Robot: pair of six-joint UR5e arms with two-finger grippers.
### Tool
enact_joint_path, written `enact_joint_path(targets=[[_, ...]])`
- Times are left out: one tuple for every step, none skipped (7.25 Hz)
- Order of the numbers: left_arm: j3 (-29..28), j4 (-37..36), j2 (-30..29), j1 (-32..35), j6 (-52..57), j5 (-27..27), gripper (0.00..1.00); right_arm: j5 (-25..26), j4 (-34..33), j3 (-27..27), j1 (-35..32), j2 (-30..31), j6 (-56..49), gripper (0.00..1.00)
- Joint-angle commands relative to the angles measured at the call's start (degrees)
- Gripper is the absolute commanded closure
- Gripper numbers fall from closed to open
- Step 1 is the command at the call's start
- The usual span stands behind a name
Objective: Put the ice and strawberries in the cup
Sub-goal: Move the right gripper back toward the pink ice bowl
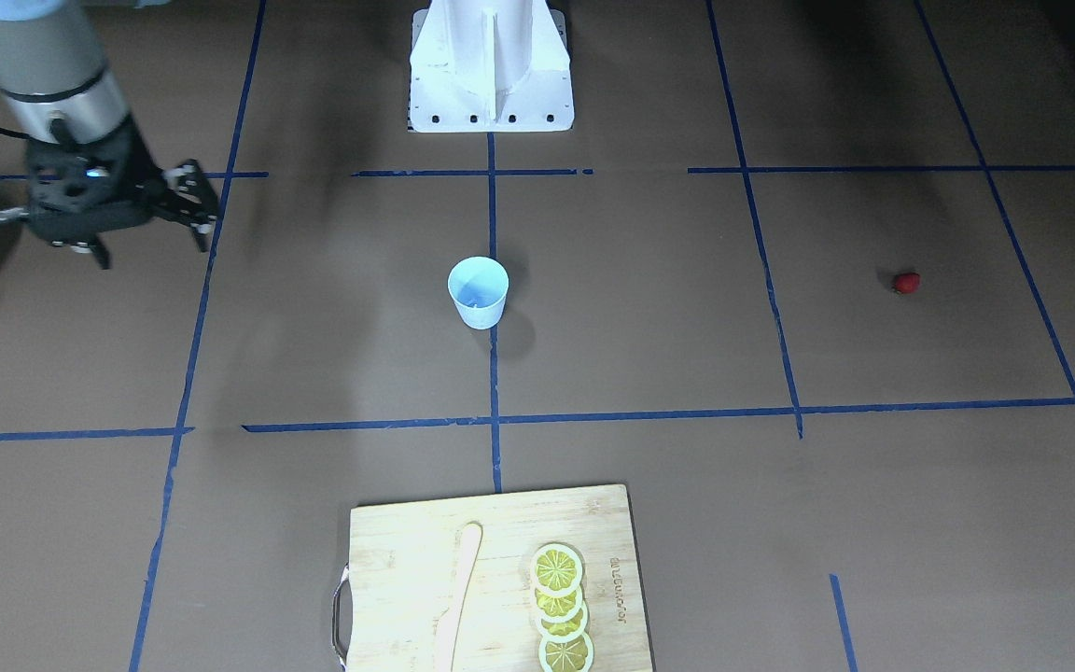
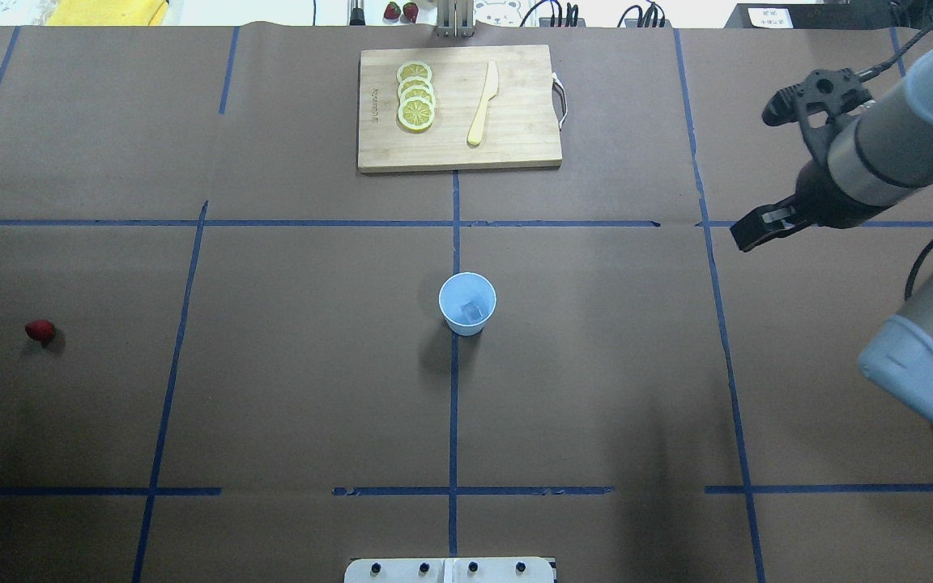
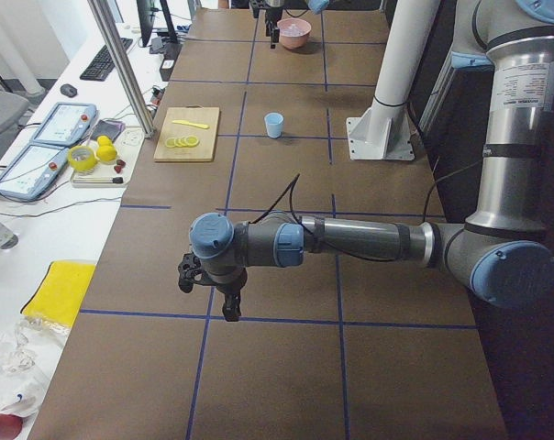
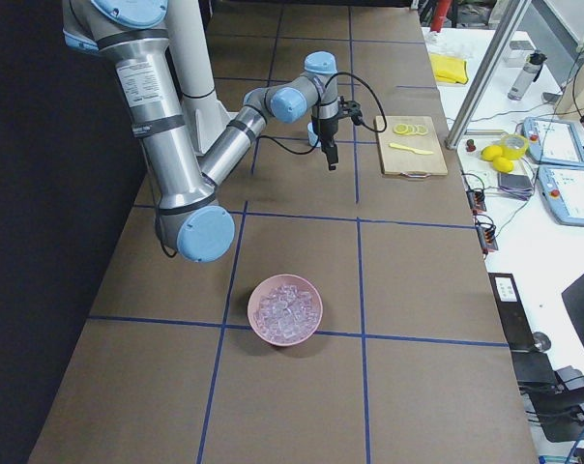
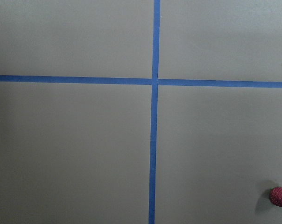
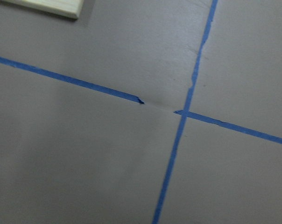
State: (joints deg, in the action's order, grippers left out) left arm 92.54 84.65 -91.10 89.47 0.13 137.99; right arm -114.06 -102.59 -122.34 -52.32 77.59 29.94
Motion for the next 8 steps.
enact_joint_path(targets=[[0.88,-0.1,0.13,0.09,-0.22,0.0,0.0,-2.92,2.38,-0.7,-6.63,8.94,-10.3,0.0],[0.89,-0.1,0.13,0.0,-0.22,0.0,0.0,-5.36,9.62,-0.18,-8.91,14.46,-11.56,0.0],[1.24,-0.1,0.13,0.09,-0.3,0.0,0.0,-8.6,14.74,0.17,-10.76,19.13,-12.62,0.01],[1.41,-0.01,0.13,0.09,-1.0,0.0,0.0,-11.77,16.44,0.79,-12.87,21.61,-16.02,0.01],[1.41,-0.01,0.13,0.09,-1.01,0.0,0.0,-13.62,16.55,1.84,-15.67,24.51,-22.41,0.01],[1.5,-0.01,0.13,0.09,-1.01,0.0,0.0,-13.99,16.55,3.15,-17.53,25.93,-27.43,0.01],[1.59,-0.01,0.22,0.09,-1.01,0.0,0.0,-13.82,17.85,5.08,-17.81,28.03,-30.09,0.02],[2.37,-0.01,0.48,0.09,-1.1,0.0,0.0,-13.82,24.48,7.71,-17.99,30.23,-29.77,0.02]])
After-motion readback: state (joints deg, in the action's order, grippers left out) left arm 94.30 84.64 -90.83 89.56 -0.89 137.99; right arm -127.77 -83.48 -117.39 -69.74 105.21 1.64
